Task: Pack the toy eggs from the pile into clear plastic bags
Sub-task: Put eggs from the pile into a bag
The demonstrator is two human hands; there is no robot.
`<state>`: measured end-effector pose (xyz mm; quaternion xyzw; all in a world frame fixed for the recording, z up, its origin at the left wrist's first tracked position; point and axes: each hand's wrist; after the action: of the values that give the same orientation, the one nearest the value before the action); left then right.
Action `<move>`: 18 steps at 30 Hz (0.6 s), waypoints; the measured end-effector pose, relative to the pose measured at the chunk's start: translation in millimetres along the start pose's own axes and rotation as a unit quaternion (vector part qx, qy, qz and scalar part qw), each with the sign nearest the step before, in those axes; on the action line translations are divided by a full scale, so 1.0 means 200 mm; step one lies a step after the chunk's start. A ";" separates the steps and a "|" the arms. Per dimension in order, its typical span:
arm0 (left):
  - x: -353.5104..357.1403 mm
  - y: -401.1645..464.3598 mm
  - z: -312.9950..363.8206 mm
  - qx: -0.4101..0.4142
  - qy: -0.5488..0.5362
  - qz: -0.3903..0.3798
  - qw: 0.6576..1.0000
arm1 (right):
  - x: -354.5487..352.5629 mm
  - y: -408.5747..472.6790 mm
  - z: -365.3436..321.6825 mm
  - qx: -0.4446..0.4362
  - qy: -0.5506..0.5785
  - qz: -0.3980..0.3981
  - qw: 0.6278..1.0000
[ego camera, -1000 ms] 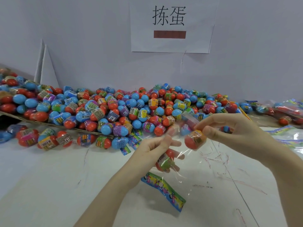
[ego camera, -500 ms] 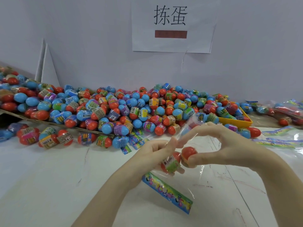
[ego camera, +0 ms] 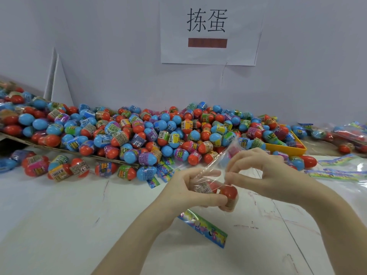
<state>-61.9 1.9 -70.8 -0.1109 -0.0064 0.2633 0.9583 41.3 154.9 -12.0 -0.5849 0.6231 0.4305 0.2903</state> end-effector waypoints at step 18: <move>-0.02 0.03 -0.04 -0.096 -0.055 -0.046 0.993 | 0.00 0.33 0.25 0.097 -0.038 0.277 0.955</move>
<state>-68.5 3.1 -79.4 -0.1879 -0.0891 0.2230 0.9524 -30.4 194.0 -22.5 -0.3420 0.7879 0.4534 0.2382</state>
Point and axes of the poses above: each hand's wrist, its own y-axis towards the middle knuckle, its own x-axis out of the palm, z = x × y, and after that the axes turned 15 degrees about -x, right-handed
